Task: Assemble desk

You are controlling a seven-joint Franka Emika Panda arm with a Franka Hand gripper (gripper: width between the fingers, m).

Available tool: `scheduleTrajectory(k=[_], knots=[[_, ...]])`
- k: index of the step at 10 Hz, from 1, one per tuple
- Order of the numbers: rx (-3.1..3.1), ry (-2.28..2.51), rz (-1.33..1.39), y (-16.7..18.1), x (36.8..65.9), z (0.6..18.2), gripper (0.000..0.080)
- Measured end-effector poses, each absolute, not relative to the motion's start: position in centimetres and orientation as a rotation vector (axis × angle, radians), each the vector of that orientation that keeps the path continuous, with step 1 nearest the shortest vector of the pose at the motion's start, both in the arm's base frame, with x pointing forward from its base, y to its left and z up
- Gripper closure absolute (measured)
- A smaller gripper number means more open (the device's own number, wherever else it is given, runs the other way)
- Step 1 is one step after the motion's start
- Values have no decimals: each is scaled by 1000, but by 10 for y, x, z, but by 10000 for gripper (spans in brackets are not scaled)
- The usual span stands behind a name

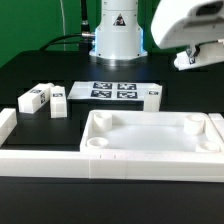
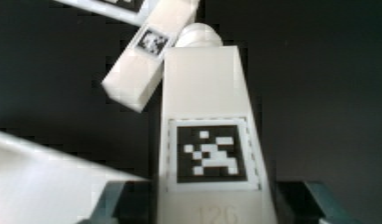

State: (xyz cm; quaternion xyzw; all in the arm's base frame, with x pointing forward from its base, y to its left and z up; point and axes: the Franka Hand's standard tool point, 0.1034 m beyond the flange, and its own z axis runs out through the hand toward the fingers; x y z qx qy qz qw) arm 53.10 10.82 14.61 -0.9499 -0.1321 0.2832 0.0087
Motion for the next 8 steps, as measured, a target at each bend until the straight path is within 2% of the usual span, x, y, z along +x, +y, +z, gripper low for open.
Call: scheduleTrajectory(k=[2, 6, 8], knots=[[-3009, -392, 731, 102, 545, 166, 511], [-3081, -389, 277, 103, 559, 167, 511], [-3076, -398, 75, 101, 570, 177, 511]])
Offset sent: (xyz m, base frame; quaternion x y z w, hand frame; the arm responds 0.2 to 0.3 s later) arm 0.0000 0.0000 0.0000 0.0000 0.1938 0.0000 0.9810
